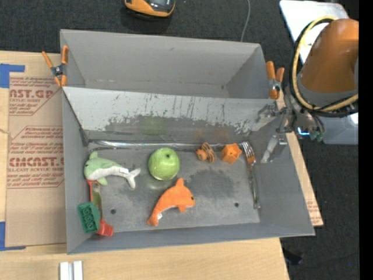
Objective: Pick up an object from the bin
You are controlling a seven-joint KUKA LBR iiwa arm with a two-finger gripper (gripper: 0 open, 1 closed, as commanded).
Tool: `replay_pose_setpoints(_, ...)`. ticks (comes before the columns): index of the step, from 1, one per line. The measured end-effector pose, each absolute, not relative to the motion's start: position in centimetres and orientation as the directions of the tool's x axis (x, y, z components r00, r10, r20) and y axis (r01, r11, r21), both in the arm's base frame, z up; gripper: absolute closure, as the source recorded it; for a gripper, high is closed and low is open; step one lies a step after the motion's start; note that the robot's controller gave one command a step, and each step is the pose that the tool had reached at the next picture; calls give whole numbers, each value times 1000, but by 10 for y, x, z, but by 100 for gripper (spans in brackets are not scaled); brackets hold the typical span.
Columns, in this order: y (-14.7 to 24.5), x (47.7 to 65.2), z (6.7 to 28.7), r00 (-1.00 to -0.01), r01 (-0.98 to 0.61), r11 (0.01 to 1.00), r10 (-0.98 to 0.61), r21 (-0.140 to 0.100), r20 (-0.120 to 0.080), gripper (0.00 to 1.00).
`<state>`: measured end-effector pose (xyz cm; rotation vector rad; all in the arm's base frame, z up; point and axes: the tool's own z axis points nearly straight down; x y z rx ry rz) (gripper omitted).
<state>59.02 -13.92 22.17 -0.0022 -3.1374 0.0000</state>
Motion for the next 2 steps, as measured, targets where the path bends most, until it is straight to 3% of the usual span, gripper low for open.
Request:
replay_pose_setpoints(1, -138, 591, 227, -1000, -1, 1000, -1, -1, -3, 0)
replay_pose_setpoints(2, -143, 581, 166, -997, 71, 997, 71, 0, -7, 0)
